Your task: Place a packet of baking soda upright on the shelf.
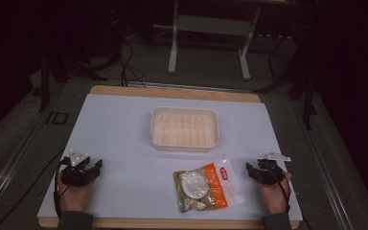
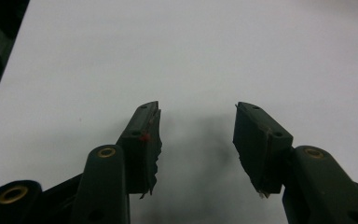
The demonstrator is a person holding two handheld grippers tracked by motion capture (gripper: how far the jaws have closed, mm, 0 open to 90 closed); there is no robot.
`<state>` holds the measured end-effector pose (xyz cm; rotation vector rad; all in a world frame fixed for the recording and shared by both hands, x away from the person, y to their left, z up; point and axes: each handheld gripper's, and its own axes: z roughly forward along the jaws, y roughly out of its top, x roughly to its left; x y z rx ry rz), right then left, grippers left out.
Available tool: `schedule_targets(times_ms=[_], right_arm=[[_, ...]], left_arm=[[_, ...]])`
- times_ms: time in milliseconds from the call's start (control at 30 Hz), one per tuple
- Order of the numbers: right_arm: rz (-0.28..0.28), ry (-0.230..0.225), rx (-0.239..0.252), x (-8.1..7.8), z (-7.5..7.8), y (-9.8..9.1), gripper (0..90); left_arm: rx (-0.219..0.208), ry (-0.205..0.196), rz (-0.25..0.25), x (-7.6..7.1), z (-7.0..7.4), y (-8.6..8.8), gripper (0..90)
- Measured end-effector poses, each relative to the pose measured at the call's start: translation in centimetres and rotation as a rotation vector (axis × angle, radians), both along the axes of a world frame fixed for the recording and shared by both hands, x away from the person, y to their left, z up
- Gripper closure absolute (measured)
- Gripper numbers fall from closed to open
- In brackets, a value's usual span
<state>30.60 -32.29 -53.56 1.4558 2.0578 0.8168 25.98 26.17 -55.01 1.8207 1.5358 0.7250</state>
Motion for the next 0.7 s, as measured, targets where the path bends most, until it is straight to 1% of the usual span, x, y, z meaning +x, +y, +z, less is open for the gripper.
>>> schedule_targets(times_ms=[33, 100, 167, 267, 300, 333, 400, 433, 467, 500, 533, 567, 600, 633, 667, 700], right_arm=[[0.012, -0.002, 0.007, -0.2, 0.2, 0.1, 46.3], [0.016, 0.000, 0.009, -0.2, 0.3, 0.1, 46.1], [0.045, 0.002, 0.027, -0.5, 0.8, 0.2, 43.6], [0.077, 0.000, 0.074, -0.8, 1.2, 0.2, 40.5], [0.077, 0.000, 0.074, -0.8, 1.2, 0.2, 40.5], [0.094, 0.000, 0.094, -0.8, 1.2, 0.2, 39.8], [0.117, -0.002, 0.113, -0.9, 1.4, 0.4, 37.5], [0.145, 0.003, 0.123, -0.9, 1.4, 0.7, 35.6], [0.164, 0.002, 0.126, -1.0, 1.4, 0.9, 34.7], [0.164, 0.002, 0.126, -1.0, 1.4, 0.9, 34.7], [0.181, 0.010, 0.130, -1.0, 1.3, 1.3, 33.2], [0.181, 0.010, 0.130, -1.0, 1.3, 1.3, 33.2], [0.205, 0.014, 0.134, -1.0, 1.2, 1.6, 31.8], [0.205, 0.014, 0.134, -1.0, 1.2, 1.6, 31.8], [0.230, 0.019, 0.149, -1.0, 1.2, 1.9, 30.0], [0.230, 0.019, 0.149, -1.0, 1.2, 1.9, 30.0]], left_arm=[[-0.017, -0.014, -0.009, -0.1, 0.1, 0.0, 51.6], [-0.023, -0.017, -0.016, -0.1, 0.2, 0.0, 51.6], [-0.024, -0.024, -0.026, -0.1, 0.2, -0.1, 51.2], [-0.026, -0.028, -0.029, -0.2, 0.3, -0.2, 51.0], [-0.026, -0.028, -0.031, -0.2, 0.3, -0.2, 51.0], [-0.025, -0.029, -0.032, -0.2, 0.3, -0.2, 51.0], [-0.025, -0.035, -0.032, -0.3, 0.3, -0.2, 51.0], [-0.022, -0.034, -0.032, -0.3, 0.3, -0.3, 51.0], [-0.020, -0.035, -0.032, -0.3, 0.3, -0.3, 51.0], [-0.019, -0.036, -0.032, -0.3, 0.3, -0.3, 51.0], [-0.018, -0.036, -0.035, -0.3, 0.3, -0.4, 50.9], [-0.020, -0.035, -0.036, -0.3, 0.3, -0.4, 50.9], [-0.019, -0.034, -0.035, -0.3, 0.3, -0.5, 50.6], [-0.015, -0.033, -0.035, -0.3, 0.3, -0.5, 50.6], [-0.014, -0.034, -0.035, -0.3, 0.3, -0.5, 50.5], [-0.014, -0.033, -0.035, -0.3, 0.3, -0.6, 50.5]])
